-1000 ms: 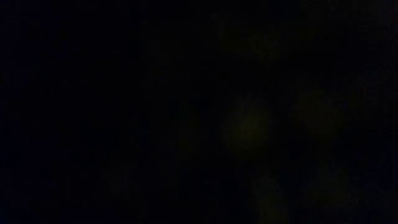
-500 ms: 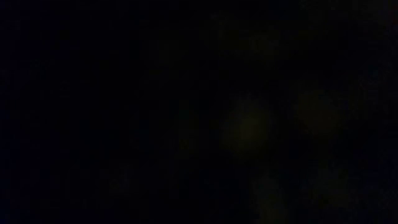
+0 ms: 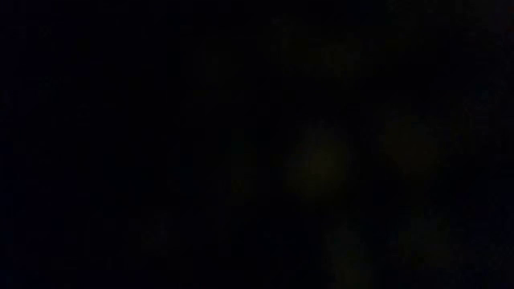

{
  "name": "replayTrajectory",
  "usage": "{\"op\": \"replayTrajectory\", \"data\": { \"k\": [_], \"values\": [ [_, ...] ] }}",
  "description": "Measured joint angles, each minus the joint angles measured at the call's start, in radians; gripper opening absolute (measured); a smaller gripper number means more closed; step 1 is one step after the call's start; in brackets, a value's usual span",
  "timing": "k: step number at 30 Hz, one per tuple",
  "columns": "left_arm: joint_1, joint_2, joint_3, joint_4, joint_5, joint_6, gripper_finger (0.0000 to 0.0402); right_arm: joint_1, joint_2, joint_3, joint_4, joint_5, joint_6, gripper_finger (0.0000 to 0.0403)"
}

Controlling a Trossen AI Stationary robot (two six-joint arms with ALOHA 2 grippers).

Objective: Sort microfiber towel by color & place in baskets
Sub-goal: Put the green towel into the right transparent bin

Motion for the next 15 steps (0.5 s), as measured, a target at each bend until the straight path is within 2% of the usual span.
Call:
{"op": "replayTrajectory", "data": {
  "k": [5, 10, 15],
  "values": [
    [0.000, 0.012, 0.000, 0.000, 0.008, 0.043, 0.0123, 0.036, 0.152, 0.134, -0.004, -0.009, 0.002, 0.0137],
    [0.000, 0.013, -0.001, -0.001, 0.007, 0.068, 0.0123, 0.073, 0.262, 0.282, -0.130, -0.016, 0.017, 0.0137],
    [0.000, 0.013, -0.001, -0.002, 0.008, 0.092, 0.0123, 0.097, 0.321, 0.382, -0.158, -0.059, 0.132, 0.0137]
  ]
}}
